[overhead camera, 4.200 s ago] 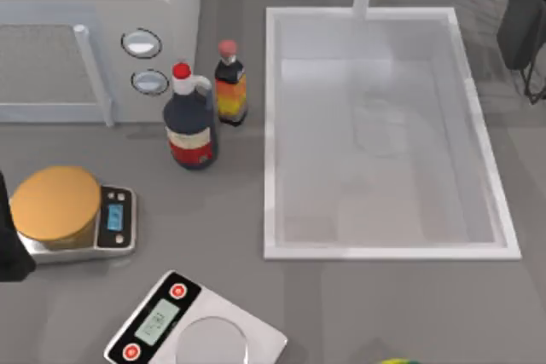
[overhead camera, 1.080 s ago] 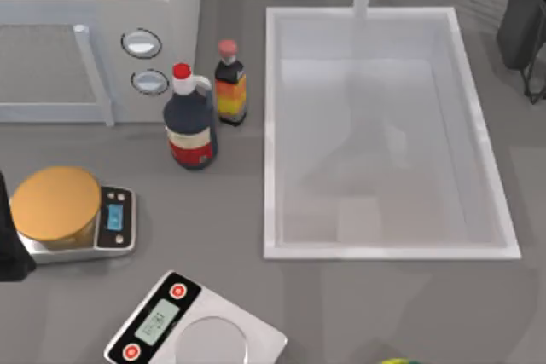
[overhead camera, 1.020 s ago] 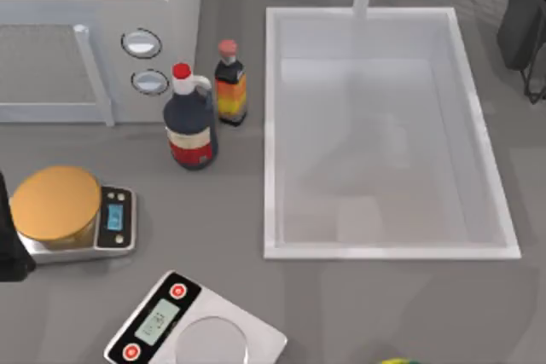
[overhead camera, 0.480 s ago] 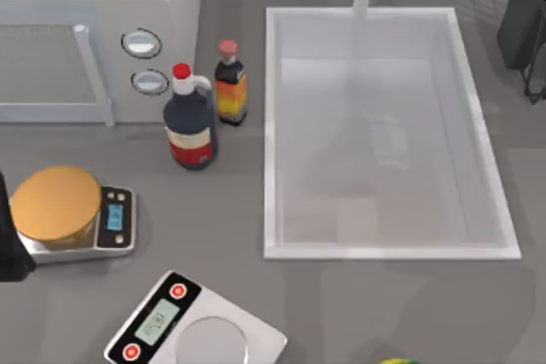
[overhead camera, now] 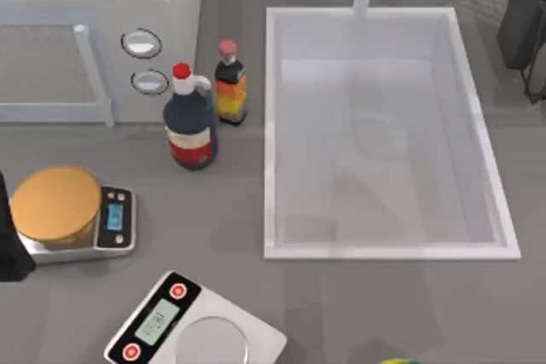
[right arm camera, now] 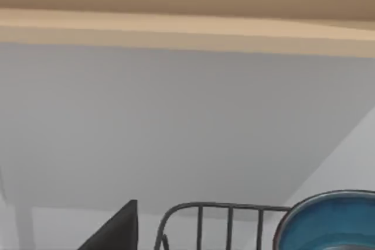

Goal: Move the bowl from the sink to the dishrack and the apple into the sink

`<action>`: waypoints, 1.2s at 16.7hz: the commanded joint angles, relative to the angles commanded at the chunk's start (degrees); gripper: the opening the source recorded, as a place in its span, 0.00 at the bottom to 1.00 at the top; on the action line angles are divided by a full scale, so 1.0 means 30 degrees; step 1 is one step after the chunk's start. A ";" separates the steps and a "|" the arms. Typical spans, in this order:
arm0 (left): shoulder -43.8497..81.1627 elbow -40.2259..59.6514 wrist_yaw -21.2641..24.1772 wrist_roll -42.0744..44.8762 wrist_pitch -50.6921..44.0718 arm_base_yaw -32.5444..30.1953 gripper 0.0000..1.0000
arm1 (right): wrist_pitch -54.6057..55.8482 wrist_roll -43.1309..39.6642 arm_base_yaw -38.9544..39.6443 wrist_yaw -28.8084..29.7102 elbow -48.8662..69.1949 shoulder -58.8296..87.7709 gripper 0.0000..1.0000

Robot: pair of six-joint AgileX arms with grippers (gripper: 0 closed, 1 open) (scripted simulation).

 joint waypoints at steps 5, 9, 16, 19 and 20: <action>0.0000 0.0000 0.0000 0.0000 0.0000 0.0000 1.00 | -0.3876 -0.0247 0.1749 0.1164 -0.4647 -1.0131 1.00; 0.0000 0.0000 0.0000 0.0000 0.0000 0.0000 1.00 | -0.7254 -0.0195 0.2994 0.2395 -0.8682 -1.8009 1.00; 0.0000 0.0000 0.0000 0.0000 0.0000 0.0000 1.00 | -1.1890 0.0013 0.3708 0.4581 -1.4104 -2.5491 1.00; 0.0000 0.0000 0.0000 0.0000 0.0000 0.0000 1.00 | -1.2200 0.0020 0.3696 0.4758 -1.4449 -2.5846 1.00; 0.0000 0.0000 0.0000 0.0000 0.0000 0.0000 1.00 | -1.2200 0.0020 0.3696 0.4758 -1.4449 -2.5846 1.00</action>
